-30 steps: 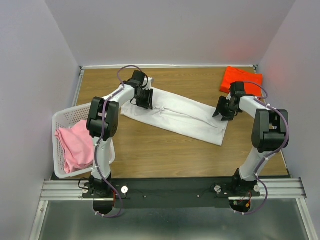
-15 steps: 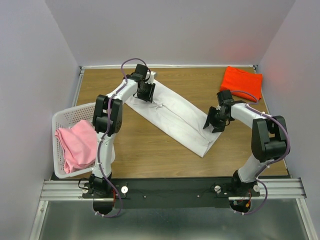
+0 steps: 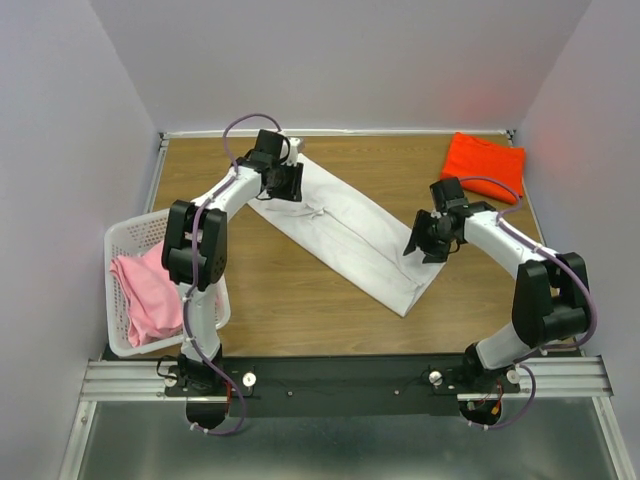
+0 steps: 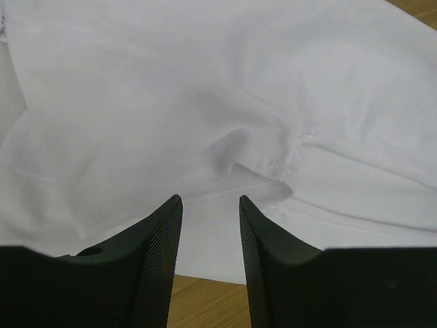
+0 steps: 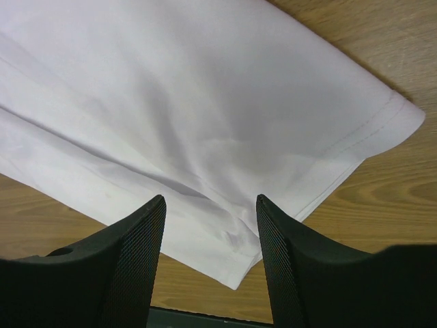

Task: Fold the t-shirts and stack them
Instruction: Fold the tshirt

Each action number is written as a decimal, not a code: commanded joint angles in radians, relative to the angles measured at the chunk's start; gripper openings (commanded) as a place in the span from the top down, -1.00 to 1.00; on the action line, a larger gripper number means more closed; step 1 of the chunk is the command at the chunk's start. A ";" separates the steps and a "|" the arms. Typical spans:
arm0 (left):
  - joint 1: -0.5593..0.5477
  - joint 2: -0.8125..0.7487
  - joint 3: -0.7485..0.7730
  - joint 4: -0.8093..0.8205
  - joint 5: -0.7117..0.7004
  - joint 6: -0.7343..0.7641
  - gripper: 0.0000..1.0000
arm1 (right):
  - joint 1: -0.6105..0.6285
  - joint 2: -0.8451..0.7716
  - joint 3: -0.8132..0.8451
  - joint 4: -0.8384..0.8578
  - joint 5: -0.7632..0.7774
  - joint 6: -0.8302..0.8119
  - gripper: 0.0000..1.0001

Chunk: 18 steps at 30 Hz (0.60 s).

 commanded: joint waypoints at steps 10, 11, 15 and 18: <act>0.024 0.130 -0.039 0.068 0.107 -0.080 0.06 | 0.037 0.038 -0.143 0.056 -0.041 -0.059 -0.26; 0.024 0.139 -0.033 0.068 0.110 -0.083 0.05 | 0.040 0.038 -0.152 0.060 -0.046 -0.057 -0.26; 0.024 0.182 0.004 0.072 0.110 -0.095 0.05 | 0.052 0.031 -0.189 0.080 -0.075 -0.042 -0.26; 0.024 0.215 0.041 0.071 0.110 -0.097 0.06 | 0.066 0.016 -0.212 0.091 -0.090 -0.024 -0.26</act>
